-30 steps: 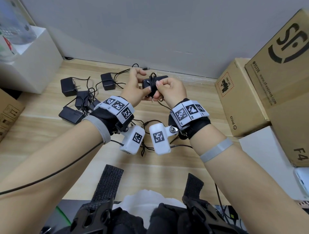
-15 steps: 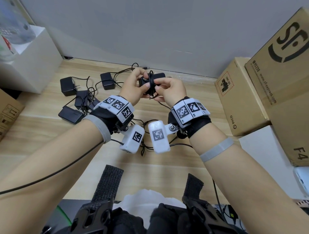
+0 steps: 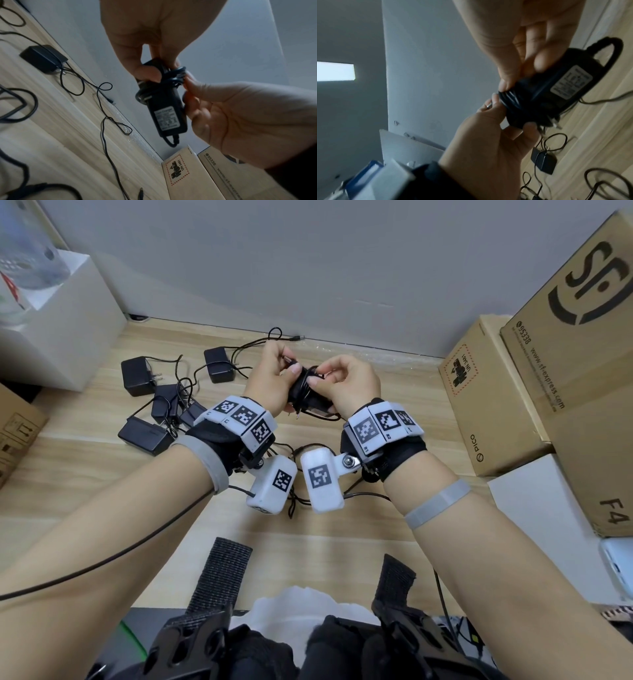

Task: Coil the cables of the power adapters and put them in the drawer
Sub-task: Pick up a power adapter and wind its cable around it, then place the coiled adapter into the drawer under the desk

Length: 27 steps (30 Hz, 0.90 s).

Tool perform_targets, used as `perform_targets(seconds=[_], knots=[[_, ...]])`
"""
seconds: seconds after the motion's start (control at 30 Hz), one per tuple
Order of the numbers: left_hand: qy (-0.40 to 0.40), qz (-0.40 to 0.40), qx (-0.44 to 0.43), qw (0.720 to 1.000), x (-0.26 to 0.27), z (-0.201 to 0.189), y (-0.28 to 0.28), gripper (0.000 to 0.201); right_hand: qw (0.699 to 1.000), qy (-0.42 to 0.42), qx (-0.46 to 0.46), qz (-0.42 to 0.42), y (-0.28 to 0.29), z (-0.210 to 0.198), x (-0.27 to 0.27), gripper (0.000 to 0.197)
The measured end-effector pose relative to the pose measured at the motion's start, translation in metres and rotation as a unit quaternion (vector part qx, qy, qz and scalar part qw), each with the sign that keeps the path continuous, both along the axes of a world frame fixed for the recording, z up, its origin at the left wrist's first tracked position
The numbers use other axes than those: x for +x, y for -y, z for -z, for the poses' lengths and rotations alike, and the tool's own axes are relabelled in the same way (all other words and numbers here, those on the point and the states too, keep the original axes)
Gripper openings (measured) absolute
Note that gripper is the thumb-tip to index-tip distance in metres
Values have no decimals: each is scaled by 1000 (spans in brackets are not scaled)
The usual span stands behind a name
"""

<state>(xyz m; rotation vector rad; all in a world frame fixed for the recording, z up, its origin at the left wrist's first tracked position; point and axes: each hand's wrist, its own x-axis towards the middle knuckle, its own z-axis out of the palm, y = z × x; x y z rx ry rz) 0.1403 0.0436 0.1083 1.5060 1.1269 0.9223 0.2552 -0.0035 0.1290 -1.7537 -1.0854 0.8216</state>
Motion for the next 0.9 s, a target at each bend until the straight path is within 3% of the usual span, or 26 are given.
perform_targets(seconds=[0.1, 0.2, 0.3, 0.4, 0.5, 0.63, 0.77, 0.9], knots=[[20, 33, -10, 999, 0, -2, 3, 24, 998, 67, 4, 19, -5, 3, 6, 23], [49, 89, -27, 994, 1, -6, 6, 22, 994, -39, -59, -79, -5, 1, 8, 31], [43, 109, -14, 993, -1, -4, 4, 24, 976, -134, -102, -140, 1, -4, 13, 13], [-13, 86, 57, 995, -5, -3, -2, 29, 974, -65, -154, -151, 3, -1, 18, 29], [-49, 68, 72, 994, -6, -2, -7, 29, 964, -78, -189, -169, 8, 5, 17, 14], [-36, 5, 20, 999, -5, 5, -10, 27, 964, -60, -176, -189, 10, 4, 18, 12], [-29, 57, -38, 997, -3, 8, -1, 23, 952, -32, -192, -236, 15, 3, 20, 12], [-32, 68, -100, 992, -9, 12, 3, 18, 963, -74, -173, -194, 17, 13, 18, 8]])
